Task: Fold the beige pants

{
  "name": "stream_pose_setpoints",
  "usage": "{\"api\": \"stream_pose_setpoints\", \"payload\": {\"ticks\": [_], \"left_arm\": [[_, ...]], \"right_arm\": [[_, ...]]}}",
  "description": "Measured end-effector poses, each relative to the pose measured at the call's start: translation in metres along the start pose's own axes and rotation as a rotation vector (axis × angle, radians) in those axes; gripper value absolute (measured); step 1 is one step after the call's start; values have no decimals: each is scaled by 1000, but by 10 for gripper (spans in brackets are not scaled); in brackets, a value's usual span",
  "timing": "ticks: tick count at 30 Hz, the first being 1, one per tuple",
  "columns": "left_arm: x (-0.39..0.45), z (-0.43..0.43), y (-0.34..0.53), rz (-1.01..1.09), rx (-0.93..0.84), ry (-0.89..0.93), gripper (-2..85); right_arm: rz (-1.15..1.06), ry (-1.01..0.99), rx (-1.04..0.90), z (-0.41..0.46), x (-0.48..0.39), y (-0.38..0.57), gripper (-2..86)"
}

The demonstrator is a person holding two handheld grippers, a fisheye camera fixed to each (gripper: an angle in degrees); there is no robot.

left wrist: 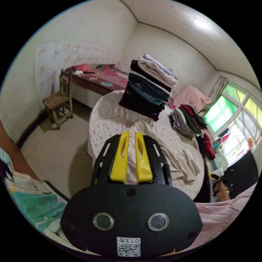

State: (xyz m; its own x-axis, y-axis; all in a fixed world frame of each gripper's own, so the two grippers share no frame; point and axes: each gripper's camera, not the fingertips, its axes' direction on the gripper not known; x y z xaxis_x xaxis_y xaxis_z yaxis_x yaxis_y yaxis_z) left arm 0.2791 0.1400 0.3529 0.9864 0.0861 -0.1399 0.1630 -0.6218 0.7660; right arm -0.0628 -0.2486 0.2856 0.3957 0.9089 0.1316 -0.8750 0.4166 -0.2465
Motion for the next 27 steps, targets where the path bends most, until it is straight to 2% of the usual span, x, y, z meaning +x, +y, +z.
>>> {"api": "stream_pose_setpoints", "payload": {"ticks": [4, 8, 12, 16, 18, 20, 24, 27], "left_arm": [[32, 47, -29, 203, -168, -76, 74], [46, 116, -42, 257, -296, -160, 97], [54, 172, -50, 289, -409, -197, 134], [71, 230, -40, 344, -595, -218, 128], [89, 237, -30, 490, -600, -370, 94], [104, 231, -26, 558, -599, -328, 59], [110, 173, -39, 467, -434, -226, 47], [107, 90, -57, 385, -252, -176, 44]], "right_arm": [[-38, 52, -46, 21, -6, -15, 80], [-160, 151, -112, 57, -37, -42, 90], [-258, 338, -107, 87, -58, -61, 92], [-249, 330, -217, 119, -51, -78, 55], [-219, 323, -266, 128, -41, -85, 36], [-178, 292, -227, 111, -36, -92, 30], [-59, 154, 4, 16, -13, -96, 25], [-48, 39, 122, -61, 0, -88, 24]]}}
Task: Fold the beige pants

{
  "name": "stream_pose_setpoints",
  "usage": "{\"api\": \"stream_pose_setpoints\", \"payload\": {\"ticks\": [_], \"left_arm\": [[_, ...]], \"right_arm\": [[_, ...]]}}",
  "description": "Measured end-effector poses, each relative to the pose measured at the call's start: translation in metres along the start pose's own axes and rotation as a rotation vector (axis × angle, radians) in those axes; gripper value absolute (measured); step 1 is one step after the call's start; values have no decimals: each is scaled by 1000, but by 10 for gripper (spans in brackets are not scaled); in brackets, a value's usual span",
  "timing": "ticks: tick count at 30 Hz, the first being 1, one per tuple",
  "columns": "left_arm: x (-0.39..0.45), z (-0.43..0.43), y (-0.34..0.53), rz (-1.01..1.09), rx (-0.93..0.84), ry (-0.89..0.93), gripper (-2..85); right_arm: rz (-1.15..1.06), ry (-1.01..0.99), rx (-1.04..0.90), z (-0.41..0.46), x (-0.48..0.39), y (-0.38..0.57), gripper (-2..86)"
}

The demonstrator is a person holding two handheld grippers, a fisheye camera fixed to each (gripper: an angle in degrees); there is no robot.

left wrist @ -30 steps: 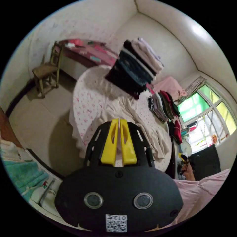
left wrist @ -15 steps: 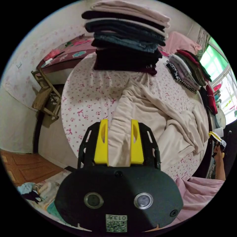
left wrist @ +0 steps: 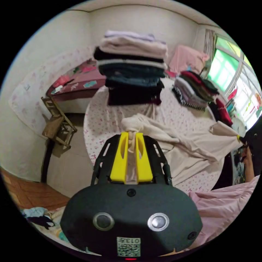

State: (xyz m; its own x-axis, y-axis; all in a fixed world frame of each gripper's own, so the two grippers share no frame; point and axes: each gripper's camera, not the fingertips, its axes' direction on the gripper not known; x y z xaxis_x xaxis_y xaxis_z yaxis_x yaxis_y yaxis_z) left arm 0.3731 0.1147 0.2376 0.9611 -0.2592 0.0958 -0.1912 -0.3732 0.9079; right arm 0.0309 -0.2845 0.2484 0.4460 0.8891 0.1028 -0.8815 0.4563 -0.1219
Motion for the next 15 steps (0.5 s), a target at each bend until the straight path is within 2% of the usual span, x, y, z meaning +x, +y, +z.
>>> {"api": "stream_pose_setpoints", "payload": {"ticks": [3, 5, 8, 9, 11, 13, 15], "left_arm": [[-20, -76, 16, -71, 131, -32, 44], [-31, -111, 30, -115, 181, -152, 49], [-56, -95, 44, -207, 153, -209, 58], [-62, -83, 47, -226, 126, -195, 60], [-81, -33, 69, -391, -30, -99, 60], [-75, -24, 89, -421, -12, 13, 54], [-52, -30, 105, -357, 45, 30, 52]], "right_arm": [[-36, -142, 68, -54, -3, 8, 25], [-77, -192, 73, -68, -12, 13, 27], [-22, -203, -39, -40, -15, 24, 34], [7, -175, -110, -15, -14, 33, 39], [40, -105, -220, 22, -13, 50, 48], [89, -116, -249, 34, -11, 72, 55], [101, -115, -208, 21, -11, 87, 62]]}}
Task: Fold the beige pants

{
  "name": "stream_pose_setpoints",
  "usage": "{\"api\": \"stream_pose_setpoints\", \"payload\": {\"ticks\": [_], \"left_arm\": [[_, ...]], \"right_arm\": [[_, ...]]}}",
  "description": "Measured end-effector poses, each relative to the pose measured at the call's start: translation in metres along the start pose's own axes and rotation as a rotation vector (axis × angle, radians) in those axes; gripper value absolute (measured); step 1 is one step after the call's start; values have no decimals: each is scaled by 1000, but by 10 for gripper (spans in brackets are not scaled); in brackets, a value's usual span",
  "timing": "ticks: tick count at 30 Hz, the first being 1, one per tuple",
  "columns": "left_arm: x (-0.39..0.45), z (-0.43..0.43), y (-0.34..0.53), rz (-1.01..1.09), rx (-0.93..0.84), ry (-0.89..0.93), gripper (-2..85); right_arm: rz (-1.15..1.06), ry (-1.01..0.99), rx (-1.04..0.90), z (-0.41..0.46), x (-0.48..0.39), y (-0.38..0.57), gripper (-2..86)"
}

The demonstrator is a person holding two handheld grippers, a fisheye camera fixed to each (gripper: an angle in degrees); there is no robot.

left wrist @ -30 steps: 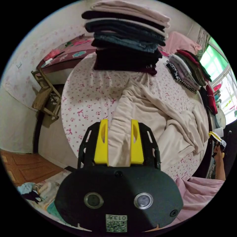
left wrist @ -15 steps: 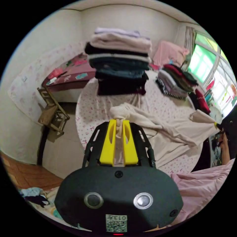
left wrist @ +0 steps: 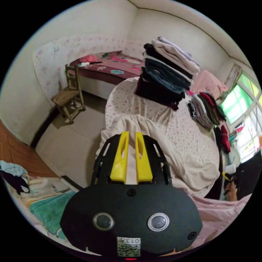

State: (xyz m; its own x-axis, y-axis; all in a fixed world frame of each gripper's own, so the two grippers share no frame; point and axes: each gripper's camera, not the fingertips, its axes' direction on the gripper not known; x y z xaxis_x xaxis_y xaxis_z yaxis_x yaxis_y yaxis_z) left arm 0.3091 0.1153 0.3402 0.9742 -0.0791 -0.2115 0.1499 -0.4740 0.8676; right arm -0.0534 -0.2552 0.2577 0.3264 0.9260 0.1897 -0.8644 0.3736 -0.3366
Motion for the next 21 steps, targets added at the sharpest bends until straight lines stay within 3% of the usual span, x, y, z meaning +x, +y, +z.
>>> {"api": "stream_pose_setpoints", "payload": {"ticks": [3, 5, 10, 15, 17, 19, 21], "left_arm": [[38, 3, 29, 132, -29, -19, 61], [79, 22, 48, 281, -134, 101, 80], [182, 60, 94, 646, -250, 162, 117], [259, 89, 142, 1034, -256, 20, 147], [277, 113, 152, 1117, -293, -65, 122], [284, 122, 150, 1118, -305, -150, 30], [286, 117, 141, 1133, -285, -135, 18]], "right_arm": [[19, 92, 32, -15, 7, 27, 76], [10, 85, 20, -16, 9, 39, 83], [-163, 187, -82, 19, -26, 63, 102], [-313, 335, -216, 81, -57, 81, 96], [-340, 390, -236, 97, -63, 85, 65], [-370, 466, -227, 98, -70, 88, 40], [-359, 449, -211, 83, -70, 85, 33]]}}
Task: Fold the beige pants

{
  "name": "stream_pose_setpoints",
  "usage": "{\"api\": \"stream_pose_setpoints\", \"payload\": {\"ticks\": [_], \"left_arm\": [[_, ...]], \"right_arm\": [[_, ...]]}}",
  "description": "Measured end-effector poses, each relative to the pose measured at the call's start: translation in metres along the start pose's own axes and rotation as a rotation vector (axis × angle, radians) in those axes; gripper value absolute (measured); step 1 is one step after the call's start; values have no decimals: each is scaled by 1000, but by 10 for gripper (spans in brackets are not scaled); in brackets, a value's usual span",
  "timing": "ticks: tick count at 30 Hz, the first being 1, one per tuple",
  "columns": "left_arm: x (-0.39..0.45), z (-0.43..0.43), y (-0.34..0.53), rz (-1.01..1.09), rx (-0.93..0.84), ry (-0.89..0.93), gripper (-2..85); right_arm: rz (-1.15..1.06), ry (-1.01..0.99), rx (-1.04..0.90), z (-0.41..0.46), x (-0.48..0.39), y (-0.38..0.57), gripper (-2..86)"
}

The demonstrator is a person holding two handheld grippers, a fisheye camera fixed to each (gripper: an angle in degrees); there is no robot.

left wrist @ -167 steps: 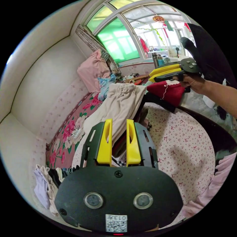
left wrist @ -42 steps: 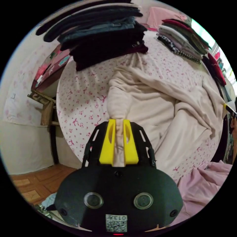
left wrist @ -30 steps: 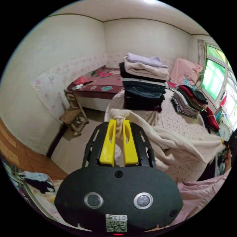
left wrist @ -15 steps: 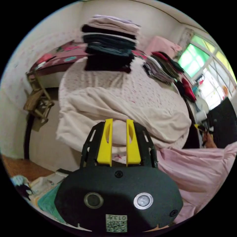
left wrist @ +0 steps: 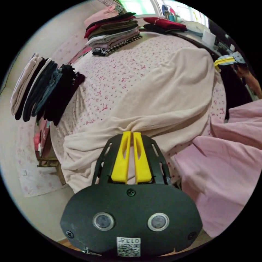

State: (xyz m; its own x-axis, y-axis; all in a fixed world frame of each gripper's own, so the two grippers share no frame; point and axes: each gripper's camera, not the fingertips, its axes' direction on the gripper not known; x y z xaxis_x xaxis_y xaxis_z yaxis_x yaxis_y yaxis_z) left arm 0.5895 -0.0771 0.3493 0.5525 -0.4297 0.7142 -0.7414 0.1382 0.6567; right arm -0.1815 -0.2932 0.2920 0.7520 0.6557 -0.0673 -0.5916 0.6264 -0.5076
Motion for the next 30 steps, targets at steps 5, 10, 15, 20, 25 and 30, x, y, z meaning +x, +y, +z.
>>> {"api": "stream_pose_setpoints", "payload": {"ticks": [5, 10, 15, 20, 25, 30], "left_arm": [[-44, -30, -2, -67, 108, 141, 5], [-70, -50, -10, -137, 214, 143, 2], [-102, -66, -21, -229, 307, 73, 1], [-180, -81, -17, -464, 477, 118, 0], [-221, -83, -59, -424, 489, 81, 1], [-256, -37, -123, -479, 433, 66, 9]], "right_arm": [[114, -39, 175, -68, 45, 24, 26], [223, -99, 373, -129, 95, 44, 23], [160, -50, 304, -126, 90, 17, 22], [168, -34, 232, -110, 109, -5, 18], [88, -174, 233, -115, 138, -39, 10], [258, 29, 302, -126, 177, -70, 24]]}}
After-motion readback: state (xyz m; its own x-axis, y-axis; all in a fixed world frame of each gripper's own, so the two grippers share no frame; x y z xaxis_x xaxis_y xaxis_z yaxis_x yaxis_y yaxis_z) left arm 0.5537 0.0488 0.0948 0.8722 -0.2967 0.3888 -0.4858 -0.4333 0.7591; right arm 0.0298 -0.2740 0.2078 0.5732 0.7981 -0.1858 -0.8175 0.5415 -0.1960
